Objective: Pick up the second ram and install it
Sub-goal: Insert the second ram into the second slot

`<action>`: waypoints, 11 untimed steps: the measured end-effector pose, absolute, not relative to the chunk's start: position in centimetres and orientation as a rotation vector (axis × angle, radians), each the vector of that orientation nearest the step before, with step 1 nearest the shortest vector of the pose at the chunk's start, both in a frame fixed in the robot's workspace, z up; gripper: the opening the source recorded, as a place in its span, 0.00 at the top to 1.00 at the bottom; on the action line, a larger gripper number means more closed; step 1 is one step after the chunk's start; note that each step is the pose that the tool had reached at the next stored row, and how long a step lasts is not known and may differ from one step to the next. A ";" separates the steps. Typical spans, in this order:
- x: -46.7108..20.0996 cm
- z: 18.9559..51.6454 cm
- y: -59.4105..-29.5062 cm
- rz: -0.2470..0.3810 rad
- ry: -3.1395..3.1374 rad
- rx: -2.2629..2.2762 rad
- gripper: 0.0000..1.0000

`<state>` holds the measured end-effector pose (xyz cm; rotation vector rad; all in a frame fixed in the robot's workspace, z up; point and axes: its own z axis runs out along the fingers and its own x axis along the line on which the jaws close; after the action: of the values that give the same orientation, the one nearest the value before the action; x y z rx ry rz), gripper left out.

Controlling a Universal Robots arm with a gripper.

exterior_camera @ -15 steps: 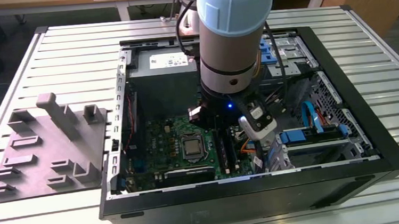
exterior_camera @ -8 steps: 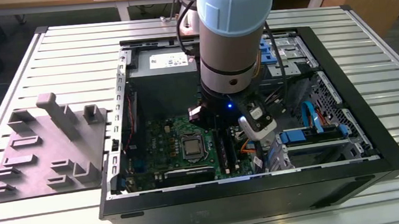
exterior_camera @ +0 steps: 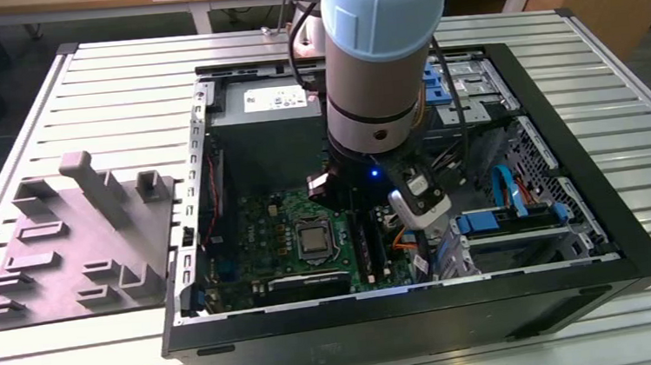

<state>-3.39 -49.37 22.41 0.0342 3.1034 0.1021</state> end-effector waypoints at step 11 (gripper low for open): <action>-3.4 22.1 -49.4 0.102 3.103 0.034 0.89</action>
<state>-3.39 -49.36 22.10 0.0343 3.1034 0.1021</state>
